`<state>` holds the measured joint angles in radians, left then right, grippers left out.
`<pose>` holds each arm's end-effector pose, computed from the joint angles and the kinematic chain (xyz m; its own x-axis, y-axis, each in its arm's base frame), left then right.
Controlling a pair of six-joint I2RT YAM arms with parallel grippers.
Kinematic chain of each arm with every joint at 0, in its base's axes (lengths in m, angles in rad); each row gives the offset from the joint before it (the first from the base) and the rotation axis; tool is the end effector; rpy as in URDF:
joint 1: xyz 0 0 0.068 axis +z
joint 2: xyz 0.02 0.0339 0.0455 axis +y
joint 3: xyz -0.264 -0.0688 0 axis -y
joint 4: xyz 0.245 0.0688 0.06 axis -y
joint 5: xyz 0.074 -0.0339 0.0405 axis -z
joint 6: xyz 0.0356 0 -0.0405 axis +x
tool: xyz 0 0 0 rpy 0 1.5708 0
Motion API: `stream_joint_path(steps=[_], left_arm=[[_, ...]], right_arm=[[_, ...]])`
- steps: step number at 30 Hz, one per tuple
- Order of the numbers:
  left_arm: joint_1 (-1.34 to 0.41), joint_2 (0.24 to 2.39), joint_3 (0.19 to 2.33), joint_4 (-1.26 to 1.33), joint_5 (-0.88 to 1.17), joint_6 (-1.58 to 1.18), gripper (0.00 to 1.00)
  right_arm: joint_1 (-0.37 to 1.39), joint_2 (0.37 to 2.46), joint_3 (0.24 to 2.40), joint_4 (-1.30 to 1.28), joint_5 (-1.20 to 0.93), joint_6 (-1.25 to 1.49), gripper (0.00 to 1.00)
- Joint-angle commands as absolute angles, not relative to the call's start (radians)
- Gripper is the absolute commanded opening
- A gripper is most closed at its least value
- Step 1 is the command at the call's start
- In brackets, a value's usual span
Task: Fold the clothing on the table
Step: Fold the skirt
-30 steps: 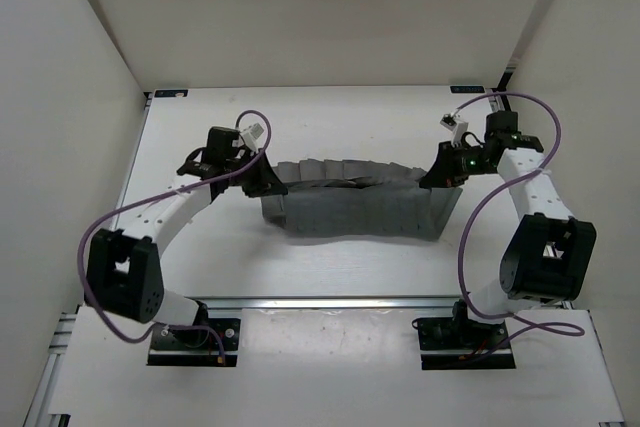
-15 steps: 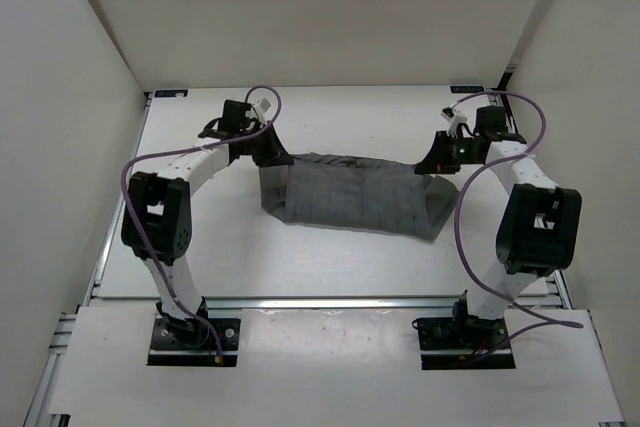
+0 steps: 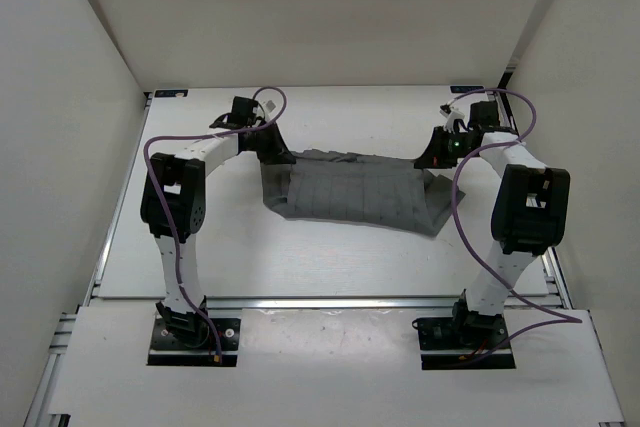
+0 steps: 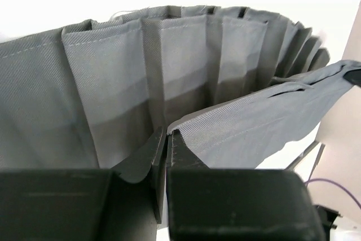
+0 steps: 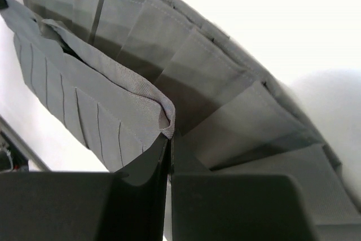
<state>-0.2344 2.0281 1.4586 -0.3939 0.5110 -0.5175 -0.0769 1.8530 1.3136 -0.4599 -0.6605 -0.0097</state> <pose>0.4193 -0.1180 0.1825 -0.9286 -0.2219 -0.2973 0.0169 0.7753 -0.6313 0.3903 -0.0082 0.2068 -0.8359 0.0567 -0.5459 -0.2783 0.8134 0.5107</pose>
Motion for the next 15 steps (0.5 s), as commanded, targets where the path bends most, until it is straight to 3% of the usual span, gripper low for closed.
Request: stream_joint_path(steps=[1,9,11,12,13,15], left_arm=[[-0.212,2.051,1.59,-0.377,0.479,-0.518,0.0],[-0.23,2.227,1.85,-0.452,0.479,-0.542,0.04],[-0.232,2.287,1.934,-0.486,0.468,-0.546,0.13],[-0.235,2.299,1.956,-0.48,0.468,-0.548,0.96],[-0.235,2.331,1.998,-0.477,0.469,-0.546,0.99],[-0.227,2.374,2.096,-0.477,0.459,-0.572,0.99]], right_arm=[[-0.098,1.881,1.407,-0.419,-0.591,-0.003,0.0],[-0.087,1.954,1.459,-0.393,-0.514,0.029,0.0],[-0.084,1.976,1.457,-0.377,-0.497,0.038,0.0],[-0.092,1.991,1.462,-0.374,-0.462,0.047,0.01],[-0.089,1.987,1.468,-0.367,-0.38,0.067,0.08],[-0.074,2.002,1.473,-0.367,-0.218,0.095,0.56]])
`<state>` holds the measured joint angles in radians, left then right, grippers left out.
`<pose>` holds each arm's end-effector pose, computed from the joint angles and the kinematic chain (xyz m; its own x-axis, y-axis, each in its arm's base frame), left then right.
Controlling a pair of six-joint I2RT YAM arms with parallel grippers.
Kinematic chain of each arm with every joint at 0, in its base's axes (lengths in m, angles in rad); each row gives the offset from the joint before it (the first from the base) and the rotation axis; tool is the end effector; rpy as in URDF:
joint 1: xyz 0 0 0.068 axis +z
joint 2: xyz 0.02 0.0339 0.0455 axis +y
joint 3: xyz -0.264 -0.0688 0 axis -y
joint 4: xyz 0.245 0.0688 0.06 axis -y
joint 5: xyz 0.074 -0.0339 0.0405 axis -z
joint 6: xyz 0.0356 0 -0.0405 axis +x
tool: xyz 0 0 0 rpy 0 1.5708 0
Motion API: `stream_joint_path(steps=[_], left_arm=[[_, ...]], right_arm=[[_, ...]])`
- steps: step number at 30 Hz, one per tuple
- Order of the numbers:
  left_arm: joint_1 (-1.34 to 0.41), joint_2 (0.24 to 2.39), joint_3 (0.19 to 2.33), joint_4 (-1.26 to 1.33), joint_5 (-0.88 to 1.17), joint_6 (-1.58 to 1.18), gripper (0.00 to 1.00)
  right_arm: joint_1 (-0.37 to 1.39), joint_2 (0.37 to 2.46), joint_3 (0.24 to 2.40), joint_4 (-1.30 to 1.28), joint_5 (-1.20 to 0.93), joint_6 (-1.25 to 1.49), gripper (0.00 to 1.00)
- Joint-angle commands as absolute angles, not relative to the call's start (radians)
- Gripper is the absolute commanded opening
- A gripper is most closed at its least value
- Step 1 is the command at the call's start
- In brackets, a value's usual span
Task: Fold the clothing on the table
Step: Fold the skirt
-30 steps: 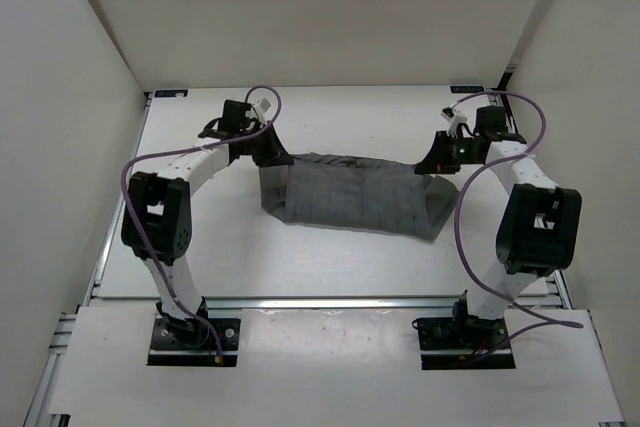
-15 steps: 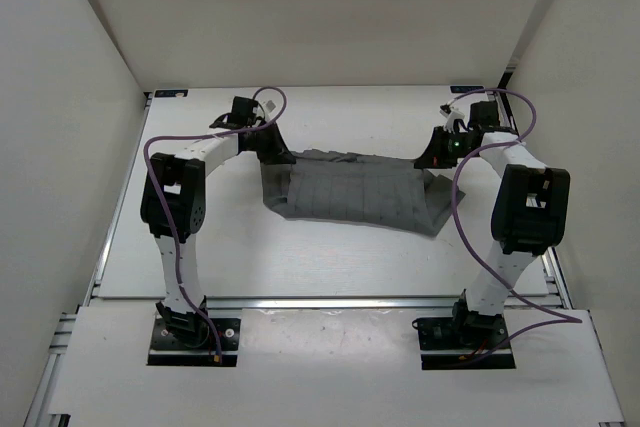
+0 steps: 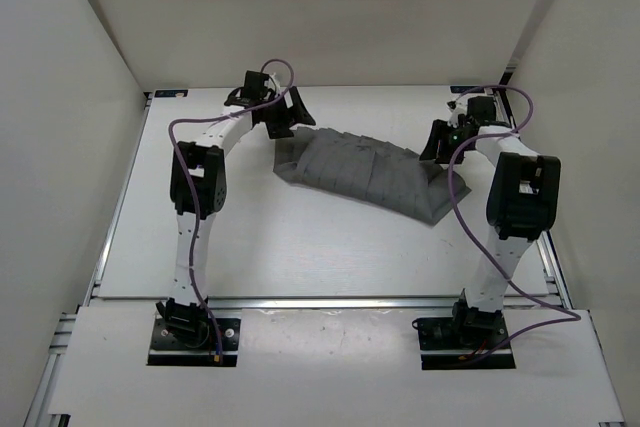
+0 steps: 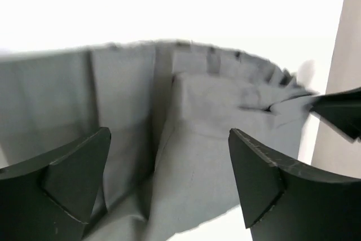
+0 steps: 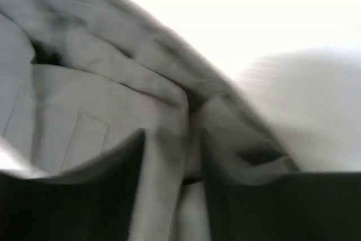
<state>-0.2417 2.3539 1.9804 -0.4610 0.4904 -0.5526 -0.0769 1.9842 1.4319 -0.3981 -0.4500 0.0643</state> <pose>0.5077 -0.1424 0.1890 -0.8844 -0.2589 -0.3884 0.0635 0.7577 -0.6495 0.4277 -0.0174 0.1915 -0.8213 0.1213 -0.5574 -0.1304 0.9113 0.3905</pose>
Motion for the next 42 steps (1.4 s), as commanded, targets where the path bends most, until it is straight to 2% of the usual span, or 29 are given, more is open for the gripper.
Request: stream_joint_path(steps=[1,4,6,8,9,11,15,20,25,37,42], left_arm=[[-0.222,2.396,2.133,-0.489,0.453,-0.589,0.98],[-0.218,2.405,2.244,-0.509,0.419,-0.566,0.99],[-0.216,2.393,2.228,-0.511,0.428,-0.548,0.98],[-0.229,2.376,2.211,-0.537,0.472,-0.509,0.99],[-0.248,2.378,2.201,-0.563,0.476,-0.47,0.99],[-0.276,2.366,2.184,-0.615,0.501,-0.393,0.99],[-0.321,2.332,2.088,-0.637,0.509,-0.321,0.98],[-0.31,2.367,2.103,-0.641,0.517,-0.319,0.99],[-0.311,2.401,2.129,-0.637,0.511,-0.321,0.98],[-0.313,2.439,2.163,-0.612,0.528,-0.342,0.98],[-0.316,2.448,2.169,-0.604,0.537,-0.345,0.99]], right_arm=[[-0.071,1.993,1.491,-0.374,-0.113,0.101,0.62],[-0.057,1.953,1.499,-0.37,0.044,0.11,0.67],[-0.051,1.934,1.477,-0.367,0.038,0.089,0.68],[-0.045,1.916,1.439,-0.359,-0.033,0.039,0.67],[-0.038,1.91,1.428,-0.345,-0.055,0.028,0.62],[-0.029,1.891,1.41,-0.357,-0.174,-0.02,0.58],[-0.028,1.876,1.376,-0.38,-0.351,-0.061,0.57],[-0.002,1.894,1.364,-0.382,-0.376,-0.097,0.59],[-0.008,1.922,1.41,-0.408,-0.41,-0.113,0.66],[-0.017,1.993,1.431,-0.448,-0.532,-0.14,0.67],[-0.009,1.971,1.411,-0.425,-0.503,-0.124,0.67]])
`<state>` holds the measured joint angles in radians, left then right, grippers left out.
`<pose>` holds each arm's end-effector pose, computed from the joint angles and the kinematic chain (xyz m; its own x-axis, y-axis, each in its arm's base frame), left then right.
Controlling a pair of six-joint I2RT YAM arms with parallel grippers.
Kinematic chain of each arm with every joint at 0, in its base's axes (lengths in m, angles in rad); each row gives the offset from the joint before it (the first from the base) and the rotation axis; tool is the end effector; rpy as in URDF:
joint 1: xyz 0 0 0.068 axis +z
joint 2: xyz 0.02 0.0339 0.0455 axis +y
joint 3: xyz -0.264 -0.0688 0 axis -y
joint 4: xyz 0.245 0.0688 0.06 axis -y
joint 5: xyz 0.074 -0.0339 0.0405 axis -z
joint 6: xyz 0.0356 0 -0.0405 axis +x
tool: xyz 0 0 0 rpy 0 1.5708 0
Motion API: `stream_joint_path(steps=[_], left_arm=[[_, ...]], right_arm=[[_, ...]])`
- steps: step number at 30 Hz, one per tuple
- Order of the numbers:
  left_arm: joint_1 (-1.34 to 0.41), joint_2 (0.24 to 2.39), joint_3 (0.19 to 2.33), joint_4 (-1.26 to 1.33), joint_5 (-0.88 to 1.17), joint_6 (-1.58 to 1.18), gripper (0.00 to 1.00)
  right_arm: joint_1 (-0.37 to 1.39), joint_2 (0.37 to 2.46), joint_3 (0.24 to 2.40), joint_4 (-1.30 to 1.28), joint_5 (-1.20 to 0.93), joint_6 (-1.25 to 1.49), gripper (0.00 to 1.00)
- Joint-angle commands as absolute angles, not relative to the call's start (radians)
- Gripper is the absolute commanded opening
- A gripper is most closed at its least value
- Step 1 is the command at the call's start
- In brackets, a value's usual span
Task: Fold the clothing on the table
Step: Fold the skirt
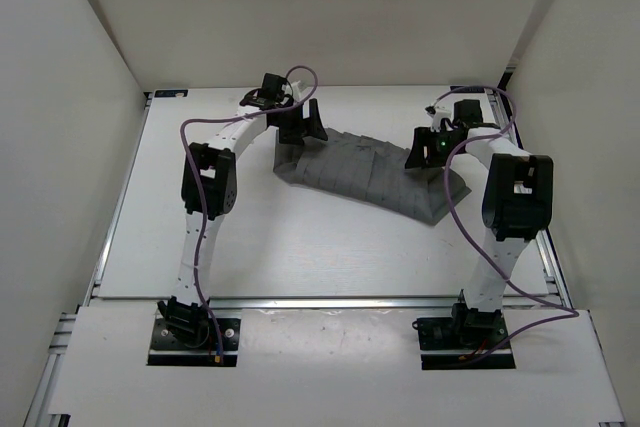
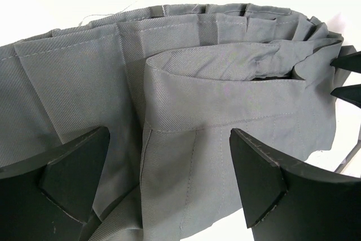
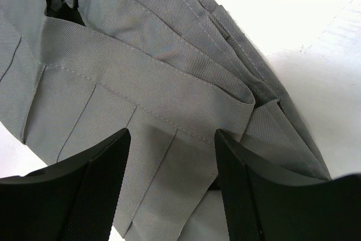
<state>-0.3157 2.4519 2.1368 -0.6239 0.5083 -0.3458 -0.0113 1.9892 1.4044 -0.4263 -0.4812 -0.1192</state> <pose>0.5053 -0.1833 0.1778 -0.9062 -0.0155 -0.4225 0.2522 0.7822 -0.5697 0.4209 0.0117 0.1801 -0.8133 -0.0962 -0.5738 -0.3348 0.8840 0.3263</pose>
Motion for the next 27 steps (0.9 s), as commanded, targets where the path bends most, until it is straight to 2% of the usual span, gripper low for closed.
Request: stream_joint_path(steps=[1,12,27], left_arm=[[-0.318,2.448,2.171,-0.606,0.532,-0.351,0.99],[-0.328,2.467,2.186,-0.589,0.549,-0.347,0.98],[-0.307,2.471,2.158,-0.563,0.586,-0.376,0.9]], right_arm=[[-0.015,1.965,1.416,-0.425,-0.509,-0.114,0.67],[-0.051,1.858,1.29,-0.42,-0.485,-0.121,0.67],[-0.043,1.962,1.359,-0.42,-0.474,-0.149,0.65]])
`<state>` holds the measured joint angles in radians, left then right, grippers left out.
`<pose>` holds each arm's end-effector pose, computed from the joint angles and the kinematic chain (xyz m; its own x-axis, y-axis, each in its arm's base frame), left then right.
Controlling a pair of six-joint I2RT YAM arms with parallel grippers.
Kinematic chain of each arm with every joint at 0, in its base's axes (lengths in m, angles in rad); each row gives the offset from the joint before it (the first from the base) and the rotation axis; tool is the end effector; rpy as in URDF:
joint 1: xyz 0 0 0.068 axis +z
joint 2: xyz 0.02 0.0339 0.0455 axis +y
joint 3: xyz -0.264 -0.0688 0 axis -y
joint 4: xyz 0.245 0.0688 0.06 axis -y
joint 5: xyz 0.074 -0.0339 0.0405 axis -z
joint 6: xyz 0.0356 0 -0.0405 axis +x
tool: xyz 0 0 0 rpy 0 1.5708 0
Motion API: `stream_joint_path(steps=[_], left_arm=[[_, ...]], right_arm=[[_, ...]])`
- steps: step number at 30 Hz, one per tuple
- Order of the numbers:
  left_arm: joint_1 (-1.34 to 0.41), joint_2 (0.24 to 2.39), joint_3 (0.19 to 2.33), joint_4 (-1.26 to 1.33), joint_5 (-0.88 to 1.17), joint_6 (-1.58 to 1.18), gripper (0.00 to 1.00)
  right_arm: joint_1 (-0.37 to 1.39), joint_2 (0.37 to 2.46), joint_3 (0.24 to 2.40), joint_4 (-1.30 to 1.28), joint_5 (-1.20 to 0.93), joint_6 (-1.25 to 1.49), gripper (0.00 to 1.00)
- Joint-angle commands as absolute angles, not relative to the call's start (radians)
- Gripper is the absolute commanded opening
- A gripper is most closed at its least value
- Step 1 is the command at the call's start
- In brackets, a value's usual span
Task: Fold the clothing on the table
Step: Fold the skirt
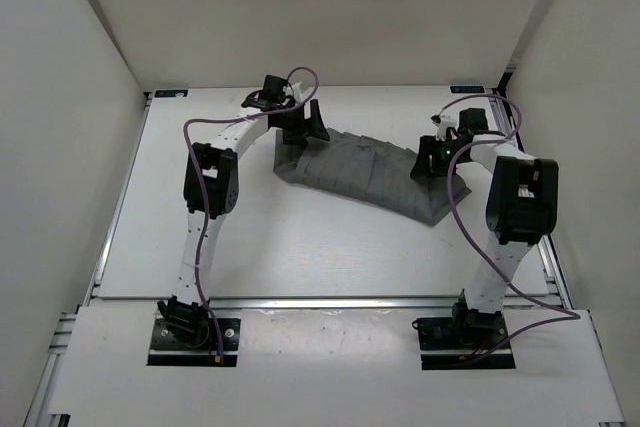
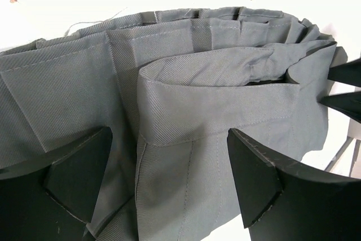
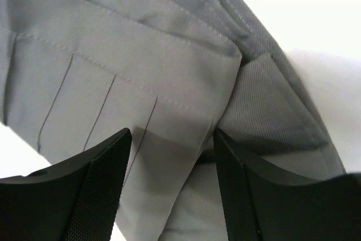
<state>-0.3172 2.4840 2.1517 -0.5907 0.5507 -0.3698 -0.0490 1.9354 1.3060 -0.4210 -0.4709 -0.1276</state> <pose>0.5102 -0.1871 0.1685 -0.9109 -0.0251 -0.4118 0.2537 0.7530 -0.6072 0.4004 -0.0035 0.1727 -0.8364 -0.0725 -0.5433 -0.2905 0.8992 0.3272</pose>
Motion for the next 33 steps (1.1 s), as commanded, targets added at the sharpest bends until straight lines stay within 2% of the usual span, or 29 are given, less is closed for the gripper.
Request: stream_joint_path(steps=[1,3,6,7,8,9,11,12,13,25,28,30,32,33], left_arm=[[-0.313,2.479,2.163,-0.566,0.589,-0.377,0.89],[-0.314,2.474,2.154,-0.558,0.592,-0.383,0.86],[-0.317,2.482,2.164,-0.554,0.601,-0.38,0.81],[-0.31,2.482,2.163,-0.554,0.595,-0.38,0.78],[-0.316,2.483,2.16,-0.551,0.609,-0.393,0.66],[-0.314,2.484,2.16,-0.546,0.611,-0.399,0.48],[-0.314,2.49,2.177,-0.549,0.618,-0.4,0.31],[-0.318,2.494,2.19,-0.56,0.629,-0.403,0.14],[-0.316,2.502,2.191,-0.566,0.638,-0.402,0.02],[-0.354,2.465,2.22,-0.601,0.615,-0.359,0.0],[-0.353,2.474,2.209,-0.63,0.588,-0.344,0.28],[-0.354,2.473,2.215,-0.641,0.572,-0.345,0.38],[-0.359,2.473,2.235,-0.658,0.543,-0.342,0.98],[-0.362,2.474,2.253,-0.655,0.532,-0.339,0.99]], right_arm=[[-0.038,1.971,1.368,-0.414,-0.472,-0.143,0.64],[-0.04,1.974,1.38,-0.41,-0.465,-0.137,0.57],[-0.031,1.967,1.384,-0.408,-0.465,-0.124,0.38],[-0.029,1.962,1.376,-0.399,-0.459,-0.121,0.29],[-0.026,1.954,1.371,-0.394,-0.459,-0.117,0.2],[-0.031,1.948,1.365,-0.394,-0.457,-0.112,0.15],[-0.029,1.936,1.358,-0.393,-0.459,-0.113,0.0],[-0.029,1.925,1.351,-0.394,-0.46,-0.118,0.0],[-0.026,1.921,1.347,-0.391,-0.466,-0.123,0.0],[-0.063,1.793,1.27,-0.37,-0.489,-0.11,0.0],[-0.072,1.793,1.266,-0.37,-0.5,-0.12,0.0],[-0.074,1.799,1.267,-0.37,-0.497,-0.117,0.0],[-0.074,1.802,1.279,-0.367,-0.505,-0.117,0.0],[-0.069,1.805,1.282,-0.368,-0.5,-0.118,0.0]])
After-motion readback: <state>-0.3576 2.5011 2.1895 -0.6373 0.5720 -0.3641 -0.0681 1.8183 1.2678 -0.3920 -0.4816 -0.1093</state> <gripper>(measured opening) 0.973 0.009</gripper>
